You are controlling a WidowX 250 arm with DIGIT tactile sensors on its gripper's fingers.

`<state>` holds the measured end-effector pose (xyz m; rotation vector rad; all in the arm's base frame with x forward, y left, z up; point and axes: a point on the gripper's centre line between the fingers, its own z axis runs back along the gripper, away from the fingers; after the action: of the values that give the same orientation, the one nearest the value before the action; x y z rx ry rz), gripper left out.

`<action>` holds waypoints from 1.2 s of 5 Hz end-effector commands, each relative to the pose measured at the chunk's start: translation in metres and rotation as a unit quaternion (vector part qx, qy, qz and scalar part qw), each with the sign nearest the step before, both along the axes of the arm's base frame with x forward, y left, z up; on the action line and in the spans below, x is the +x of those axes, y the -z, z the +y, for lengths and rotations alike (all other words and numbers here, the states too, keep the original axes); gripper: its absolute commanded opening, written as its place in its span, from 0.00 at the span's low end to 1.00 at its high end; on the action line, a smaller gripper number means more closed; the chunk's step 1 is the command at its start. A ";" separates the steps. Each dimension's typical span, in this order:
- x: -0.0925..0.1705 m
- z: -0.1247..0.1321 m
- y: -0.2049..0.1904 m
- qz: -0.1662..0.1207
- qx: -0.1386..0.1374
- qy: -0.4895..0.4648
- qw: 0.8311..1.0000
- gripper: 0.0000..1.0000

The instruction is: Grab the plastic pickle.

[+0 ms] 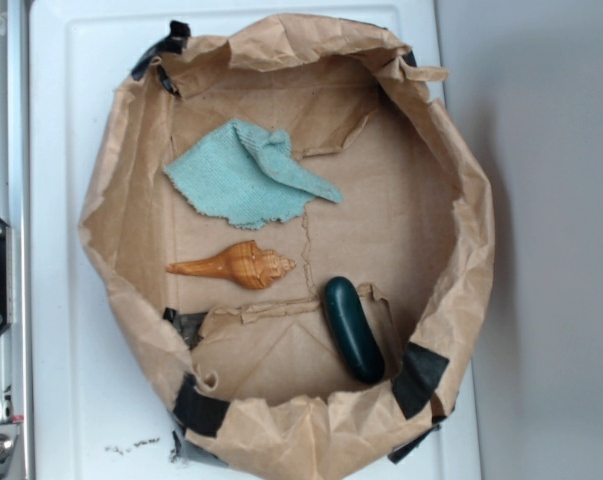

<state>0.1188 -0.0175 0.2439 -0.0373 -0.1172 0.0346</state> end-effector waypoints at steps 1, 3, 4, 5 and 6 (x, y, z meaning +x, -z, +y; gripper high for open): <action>0.000 0.000 0.000 0.000 0.000 0.000 1.000 1.00; 0.068 -0.017 0.012 -0.017 -0.027 0.034 0.999 1.00; 0.092 -0.015 0.013 -0.037 -0.017 0.089 0.995 1.00; 0.109 -0.015 0.034 -0.062 -0.014 0.151 0.986 1.00; 0.133 -0.007 0.039 -0.053 -0.025 0.154 0.986 1.00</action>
<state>0.2457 -0.0252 0.1880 -0.1158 -0.1552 -0.2806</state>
